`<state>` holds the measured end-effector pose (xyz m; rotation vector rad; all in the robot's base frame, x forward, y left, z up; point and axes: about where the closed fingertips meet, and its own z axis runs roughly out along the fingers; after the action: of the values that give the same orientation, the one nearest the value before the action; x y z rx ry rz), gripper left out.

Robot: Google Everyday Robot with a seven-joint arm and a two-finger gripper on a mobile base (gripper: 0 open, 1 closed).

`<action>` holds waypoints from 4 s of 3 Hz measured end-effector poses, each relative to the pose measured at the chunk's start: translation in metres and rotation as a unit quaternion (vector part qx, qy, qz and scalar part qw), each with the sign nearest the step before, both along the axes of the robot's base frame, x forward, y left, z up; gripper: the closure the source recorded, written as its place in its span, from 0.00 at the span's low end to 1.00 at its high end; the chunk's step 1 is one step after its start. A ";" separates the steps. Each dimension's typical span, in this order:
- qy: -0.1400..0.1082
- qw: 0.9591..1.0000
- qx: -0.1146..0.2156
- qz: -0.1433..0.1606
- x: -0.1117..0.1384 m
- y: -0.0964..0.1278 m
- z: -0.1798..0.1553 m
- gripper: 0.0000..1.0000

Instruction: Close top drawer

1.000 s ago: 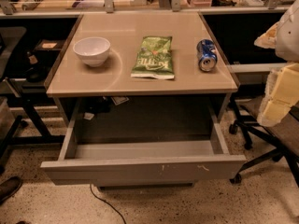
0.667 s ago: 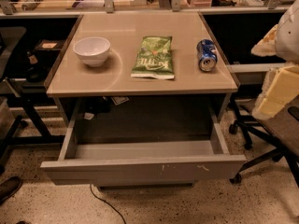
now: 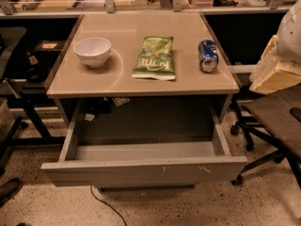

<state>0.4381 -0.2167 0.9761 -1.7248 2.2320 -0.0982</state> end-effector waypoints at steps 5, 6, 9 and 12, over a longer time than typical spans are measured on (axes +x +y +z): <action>0.109 0.993 -0.003 -0.037 -0.080 -0.019 -0.127 1.00; 0.114 0.993 -0.004 -0.037 -0.083 -0.019 -0.132 1.00; 0.170 0.982 0.053 -0.059 -0.107 0.034 -0.240 1.00; 0.171 0.981 0.056 -0.079 -0.090 0.043 -0.281 1.00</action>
Offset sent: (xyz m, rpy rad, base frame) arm -0.0276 -0.0196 -0.0201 0.0058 0.0116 -0.0633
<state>0.3477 -0.1733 0.6956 -1.6020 2.5598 0.3060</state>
